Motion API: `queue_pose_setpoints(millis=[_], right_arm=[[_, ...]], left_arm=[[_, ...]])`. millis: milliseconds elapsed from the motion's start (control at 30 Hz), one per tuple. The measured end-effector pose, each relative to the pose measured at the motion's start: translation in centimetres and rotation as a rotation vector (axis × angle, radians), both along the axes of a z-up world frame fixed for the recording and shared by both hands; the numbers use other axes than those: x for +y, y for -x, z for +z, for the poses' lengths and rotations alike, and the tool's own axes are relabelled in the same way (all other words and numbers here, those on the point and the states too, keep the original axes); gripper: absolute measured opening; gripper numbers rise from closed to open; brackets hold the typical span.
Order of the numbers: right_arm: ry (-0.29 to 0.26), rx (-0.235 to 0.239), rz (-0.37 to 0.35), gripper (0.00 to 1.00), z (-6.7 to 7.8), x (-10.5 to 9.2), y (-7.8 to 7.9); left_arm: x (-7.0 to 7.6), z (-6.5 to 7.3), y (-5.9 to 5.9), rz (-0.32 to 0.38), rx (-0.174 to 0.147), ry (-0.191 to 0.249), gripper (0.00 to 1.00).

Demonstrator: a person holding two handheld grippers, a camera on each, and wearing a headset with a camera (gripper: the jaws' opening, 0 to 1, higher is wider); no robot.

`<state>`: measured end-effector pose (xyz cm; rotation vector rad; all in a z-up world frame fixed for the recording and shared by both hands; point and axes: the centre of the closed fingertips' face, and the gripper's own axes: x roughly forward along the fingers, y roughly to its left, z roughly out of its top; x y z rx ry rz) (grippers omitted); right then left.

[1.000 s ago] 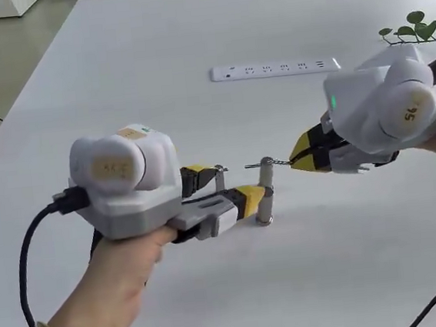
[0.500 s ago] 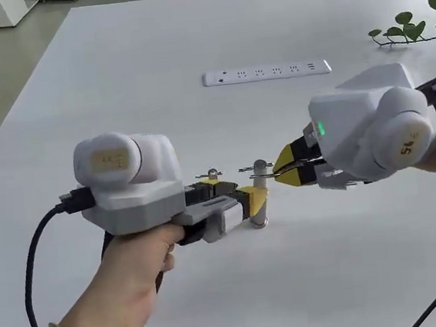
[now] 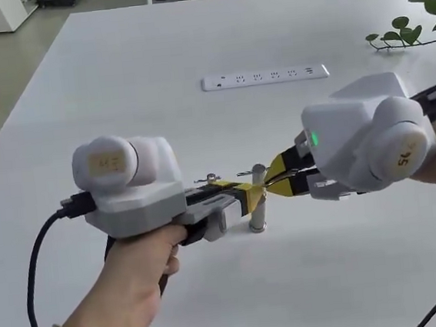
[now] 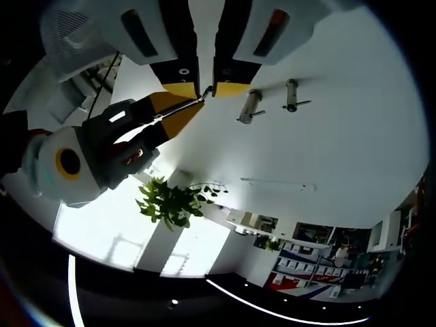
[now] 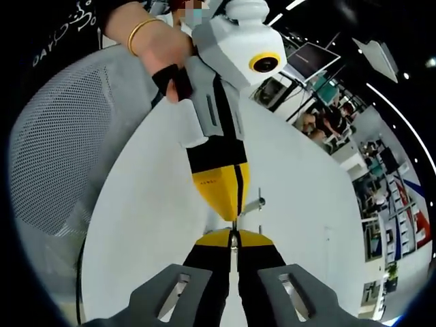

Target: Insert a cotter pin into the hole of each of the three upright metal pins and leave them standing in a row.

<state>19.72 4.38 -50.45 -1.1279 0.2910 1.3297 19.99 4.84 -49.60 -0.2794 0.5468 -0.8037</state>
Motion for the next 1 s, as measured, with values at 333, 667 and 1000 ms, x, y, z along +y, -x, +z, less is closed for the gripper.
queue_pose_setpoints(millis=[333,667,1000], right_arm=[[-0.01,0.014,-0.012,0.0,0.0,0.0,0.2],[-0.061,0.108,-0.06,0.0,0.2,0.0,0.1],[-0.225,0.393,-0.218,0.02,0.4,-0.3,0.1]], left_arm=[[-0.3,0.0,0.3,-0.007,0.02,0.02,0.01],[-0.2,0.3,0.1,-0.003,0.005,0.052,0.0],[0.7,0.3,0.4,-0.026,-0.052,0.018,0.0]])
